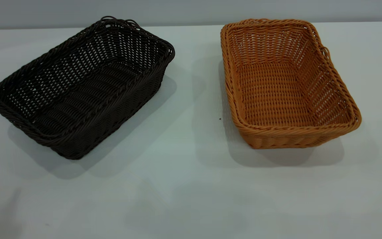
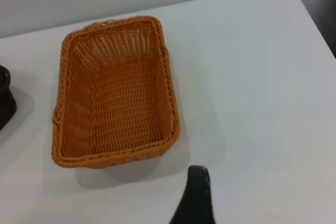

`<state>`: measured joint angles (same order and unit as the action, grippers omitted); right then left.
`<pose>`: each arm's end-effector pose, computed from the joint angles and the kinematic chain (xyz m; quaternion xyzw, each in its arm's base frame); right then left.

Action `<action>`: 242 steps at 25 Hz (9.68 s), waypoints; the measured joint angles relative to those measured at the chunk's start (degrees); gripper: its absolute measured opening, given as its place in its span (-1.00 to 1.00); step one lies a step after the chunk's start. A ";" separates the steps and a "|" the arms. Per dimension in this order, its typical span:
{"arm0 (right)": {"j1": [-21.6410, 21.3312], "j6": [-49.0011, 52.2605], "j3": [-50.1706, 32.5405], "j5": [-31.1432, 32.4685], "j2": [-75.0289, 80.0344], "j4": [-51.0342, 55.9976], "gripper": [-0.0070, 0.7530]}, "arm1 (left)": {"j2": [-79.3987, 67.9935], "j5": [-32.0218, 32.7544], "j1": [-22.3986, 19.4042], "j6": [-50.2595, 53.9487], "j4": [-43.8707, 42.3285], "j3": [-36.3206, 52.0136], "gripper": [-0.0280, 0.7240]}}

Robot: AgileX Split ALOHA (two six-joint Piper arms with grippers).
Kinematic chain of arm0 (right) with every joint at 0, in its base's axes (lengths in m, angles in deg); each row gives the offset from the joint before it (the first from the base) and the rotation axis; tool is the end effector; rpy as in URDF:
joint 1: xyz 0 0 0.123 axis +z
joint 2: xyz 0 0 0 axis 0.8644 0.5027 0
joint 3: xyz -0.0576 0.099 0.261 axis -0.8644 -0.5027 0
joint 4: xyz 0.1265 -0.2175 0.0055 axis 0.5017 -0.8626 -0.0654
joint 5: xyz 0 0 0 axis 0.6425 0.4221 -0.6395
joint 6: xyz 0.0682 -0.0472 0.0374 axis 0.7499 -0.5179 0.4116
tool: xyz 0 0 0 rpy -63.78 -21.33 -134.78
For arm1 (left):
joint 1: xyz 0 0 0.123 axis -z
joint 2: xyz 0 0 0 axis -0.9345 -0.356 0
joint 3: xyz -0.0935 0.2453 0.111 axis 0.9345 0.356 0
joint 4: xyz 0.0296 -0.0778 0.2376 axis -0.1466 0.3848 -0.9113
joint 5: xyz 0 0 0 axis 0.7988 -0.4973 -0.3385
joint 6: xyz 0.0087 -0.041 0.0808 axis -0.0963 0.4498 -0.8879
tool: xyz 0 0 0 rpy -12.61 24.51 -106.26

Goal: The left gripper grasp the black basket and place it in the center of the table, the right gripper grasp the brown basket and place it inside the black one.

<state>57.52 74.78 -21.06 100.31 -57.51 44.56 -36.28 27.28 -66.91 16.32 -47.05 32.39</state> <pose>-0.0040 0.0068 0.2747 0.0594 0.8648 0.0562 0.4954 0.1796 -0.0141 0.3247 0.0233 0.8858 -0.0489 0.4609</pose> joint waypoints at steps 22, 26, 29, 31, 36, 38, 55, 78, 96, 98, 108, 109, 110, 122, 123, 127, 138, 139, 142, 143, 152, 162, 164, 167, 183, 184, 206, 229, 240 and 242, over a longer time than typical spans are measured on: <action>0.00 1.17 0.00 -7.92 22.10 2.50 0.55 | -71.81 -5.62 2.69 -23.47 -1.10 -41.82 0.61; 0.00 0.89 0.00 -12.88 32.23 5.63 0.55 | -77.45 -5.63 2.69 -25.25 -1.16 -46.46 0.61; 0.00 -1.14 0.00 -16.64 39.22 9.20 0.55 | -80.56 -5.61 2.69 -25.79 -1.16 -48.94 0.61; 0.00 -3.50 0.00 -18.82 43.68 12.73 0.55 | -82.25 -5.61 2.69 -25.90 -1.16 -49.79 0.61; 0.00 -10.37 0.00 -22.80 53.31 22.78 0.55 | -85.22 -6.15 2.69 -27.48 -1.20 -50.26 0.60; 0.00 -13.83 0.20 -23.23 57.50 27.37 0.55 | -86.52 -6.71 2.69 -28.36 -1.20 -50.26 0.55; 6.96 -35.99 3.81 -25.40 88.82 61.31 0.39 | -88.07 -6.85 2.69 -29.30 -0.20 -51.92 -0.69; 12.06 -40.86 10.87 -41.44 117.11 99.09 0.35 | -88.07 -5.56 2.63 -29.30 1.26 -54.44 -0.70; -11.18 -62.52 21.03 -35.01 117.64 97.65 -0.81 | -88.01 -3.20 6.55 -51.19 2.74 -54.90 -0.70; -14.42 -63.08 24.42 -31.21 117.68 95.89 -0.81 | -87.95 -3.20 9.54 -55.93 2.54 -54.96 -0.70; -19.40 -55.16 37.06 -22.09 117.94 74.96 -0.81 | -88.01 -7.71 24.42 -69.29 1.56 -55.00 -0.70; -19.40 -54.85 37.35 -21.79 118.01 74.47 -0.81 | -88.15 -8.50 25.68 -69.36 1.45 -55.00 -0.70; -19.40 -54.67 37.58 -21.65 118.08 74.20 -0.81 | -88.34 -8.99 26.62 -69.36 1.40 -55.00 -0.70; -19.40 -54.28 38.10 -18.70 118.14 73.95 -0.81 | -89.83 -10.37 30.81 -56.93 0.91 -55.00 -0.20; -19.40 -54.28 38.10 -18.57 118.14 73.95 -0.81 | -90.00 -10.65 30.86 -56.63 0.92 -54.95 -0.08; -19.40 -54.26 38.10 -17.62 118.14 73.95 -0.81 | -89.83 -11.12 31.06 -56.41 1.10 -54.95 0.28; -19.40 -53.23 38.21 -14.09 118.14 71.54 -0.81 | -75.74 5.30 23.25 -48.75 1.47 -54.90 0.41; -19.40 -52.78 38.21 -13.66 118.14 70.63 -0.81 | -74.49 7.64 21.58 -48.08 1.47 -54.90 0.41; -18.95 -51.48 38.21 -12.75 118.14 68.34 -0.81 | -71.98 11.36 15.53 -44.52 1.60 -54.90 0.42; -18.56 -51.11 38.21 -12.09 118.14 67.86 -0.81 | -71.49 11.61 13.39 -43.09 1.98 -54.90 0.42; -8.07 -42.38 38.27 -7.11 115.62 58.83 -0.81 | -71.05 11.16 0.38 -39.21 10.29 -54.90 0.42; 9.23 -33.53 38.27 -9.65 114.43 49.31 -0.81 | -71.05 12.17 -1.62 -39.14 12.64 -54.90 0.42; 11.53 -33.36 38.27 -11.13 114.43 48.45 -0.81 | -71.05 12.83 -1.62 -39.14 13.09 -54.90 0.42; 12.78 -33.34 38.27 -13.16 114.43 48.34 -0.81 | -71.05 13.65 -1.62 -39.10 13.28 -54.90 0.42; 12.59 -33.42 38.27 -18.15 117.57 46.50 -0.75 | -71.05 14.53 -1.62 -39.10 13.49 -54.90 0.42; 12.59 -33.87 38.27 -18.53 117.62 46.50 -0.71 | -71.05 14.53 -1.62 -39.10 13.49 -54.90 0.42; 4.78 -36.35 44.50 -18.32 96.65 44.40 0.57 | -54.09 19.03 -1.62 -30.94 12.67 -55.50 0.42; 2.99 -27.88 44.49 8.91 48.85 38.76 0.57 | -19.36 34.66 -1.62 2.32 -5.75 -40.75 0.42; 2.99 -23.67 31.97 9.69 29.46 36.42 0.57 | 11.50 34.66 -1.62 1.51 0.67 -6.41 0.42; 2.99 -23.07 27.00 9.69 26.46 35.14 0.57 | 17.34 34.66 -1.62 1.46 0.62 -3.95 0.42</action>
<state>60.51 51.70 5.94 110.00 -31.05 79.70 -18.94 61.94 -68.53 17.78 -46.44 28.45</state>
